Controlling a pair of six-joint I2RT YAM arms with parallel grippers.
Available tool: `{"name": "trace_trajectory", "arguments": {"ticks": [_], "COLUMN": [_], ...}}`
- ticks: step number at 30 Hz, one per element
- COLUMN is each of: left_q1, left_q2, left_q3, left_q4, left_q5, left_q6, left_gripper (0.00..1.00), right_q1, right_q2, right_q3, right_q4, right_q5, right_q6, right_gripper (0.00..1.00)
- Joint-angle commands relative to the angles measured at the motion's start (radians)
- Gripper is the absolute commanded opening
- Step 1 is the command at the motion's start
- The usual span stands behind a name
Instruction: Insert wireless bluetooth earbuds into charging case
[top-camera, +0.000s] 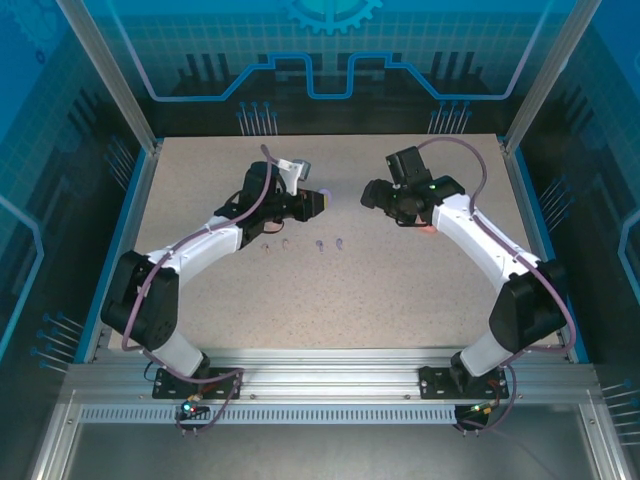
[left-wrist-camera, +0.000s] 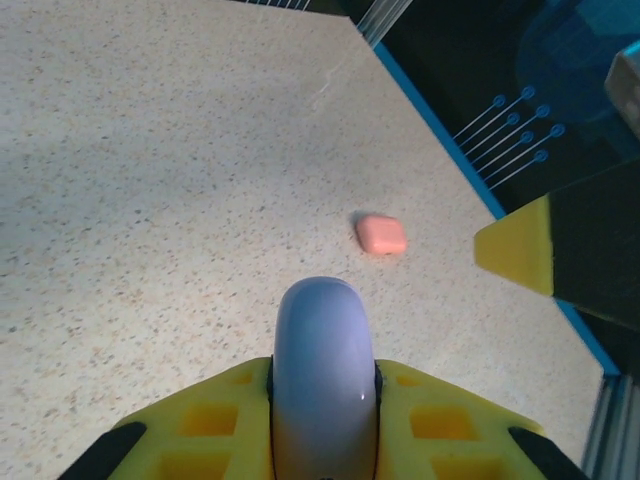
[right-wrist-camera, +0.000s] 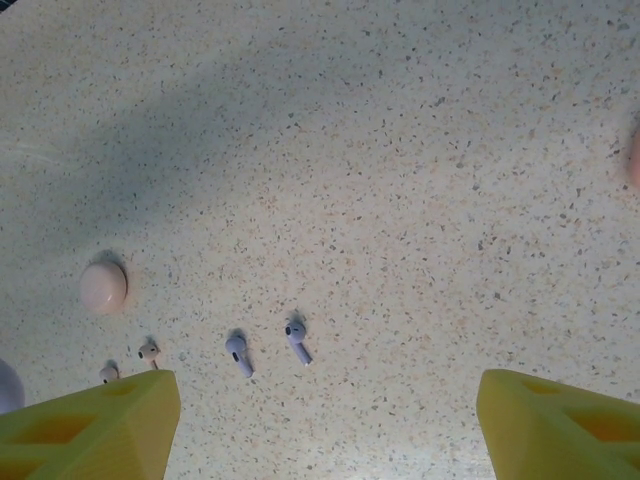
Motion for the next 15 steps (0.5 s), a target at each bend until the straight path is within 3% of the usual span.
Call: {"name": "trace_trajectory", "arguments": {"ticks": [1, 10, 15], "left_q1": [-0.020, -0.092, -0.112], "left_q2": [-0.029, -0.002, 0.000], "left_q3": [0.059, 0.118, 0.113], "left_q4": [-0.104, -0.219, -0.208], "left_q5": [-0.054, -0.174, -0.154], "left_q6": [0.083, 0.154, 0.155], "left_gripper": [0.00, 0.00, 0.00], "right_q1": [-0.005, -0.002, -0.002], "right_q2": [-0.031, -0.041, -0.064], "right_q3": [-0.004, -0.045, -0.096], "right_q4": [0.016, 0.051, 0.140], "right_q5": [0.014, 0.022, -0.028], "right_q6": [-0.055, -0.097, -0.162], "right_gripper": [0.79, 0.79, 0.80]}}
